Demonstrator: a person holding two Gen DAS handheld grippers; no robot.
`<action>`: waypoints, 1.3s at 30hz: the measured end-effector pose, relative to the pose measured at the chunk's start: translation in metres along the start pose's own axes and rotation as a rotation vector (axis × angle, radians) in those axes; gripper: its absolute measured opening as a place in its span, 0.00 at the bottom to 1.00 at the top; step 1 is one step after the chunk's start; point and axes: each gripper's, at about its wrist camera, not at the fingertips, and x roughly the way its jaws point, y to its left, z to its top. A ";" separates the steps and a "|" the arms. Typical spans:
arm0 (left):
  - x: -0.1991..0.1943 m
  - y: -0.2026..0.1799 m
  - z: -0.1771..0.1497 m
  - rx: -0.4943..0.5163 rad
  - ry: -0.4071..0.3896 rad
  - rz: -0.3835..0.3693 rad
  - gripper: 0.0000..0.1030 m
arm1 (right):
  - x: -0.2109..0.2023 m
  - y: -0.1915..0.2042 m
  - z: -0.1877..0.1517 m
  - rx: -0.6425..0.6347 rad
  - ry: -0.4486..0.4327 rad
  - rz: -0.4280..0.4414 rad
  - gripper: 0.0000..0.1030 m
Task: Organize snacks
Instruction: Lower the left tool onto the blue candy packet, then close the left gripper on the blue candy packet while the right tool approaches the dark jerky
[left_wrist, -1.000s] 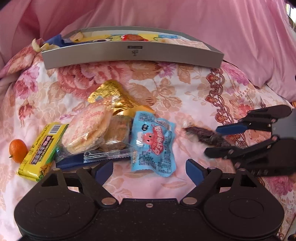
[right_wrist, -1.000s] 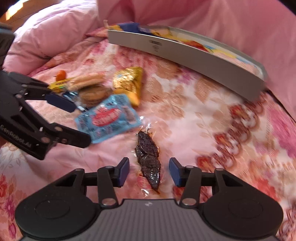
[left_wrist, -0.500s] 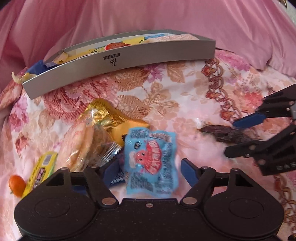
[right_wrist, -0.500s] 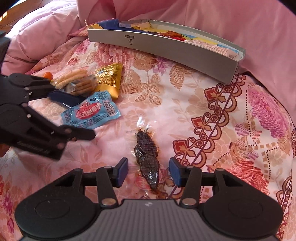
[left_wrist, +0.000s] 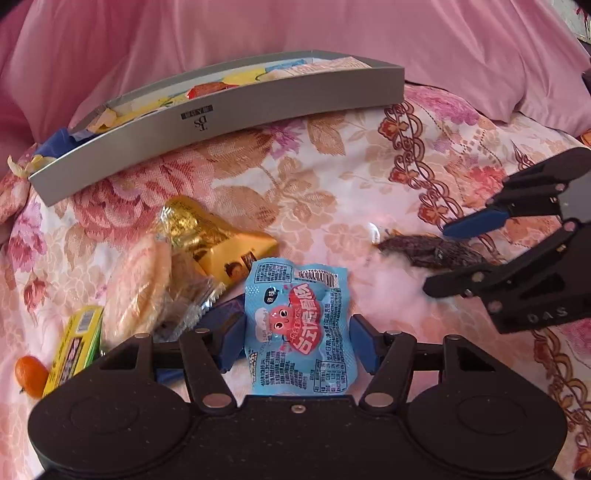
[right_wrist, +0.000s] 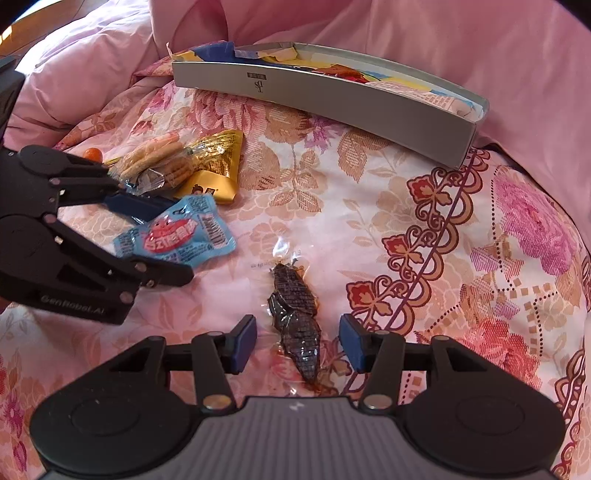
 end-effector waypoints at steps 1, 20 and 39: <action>-0.003 -0.001 -0.002 -0.008 0.010 -0.004 0.61 | 0.000 0.000 0.000 0.001 0.001 -0.001 0.52; -0.027 0.001 -0.024 -0.006 0.093 0.011 0.77 | -0.014 0.034 -0.013 -0.038 0.008 0.000 0.74; -0.027 0.006 -0.024 -0.108 0.103 -0.006 0.60 | -0.010 0.027 -0.012 0.083 0.007 0.037 0.50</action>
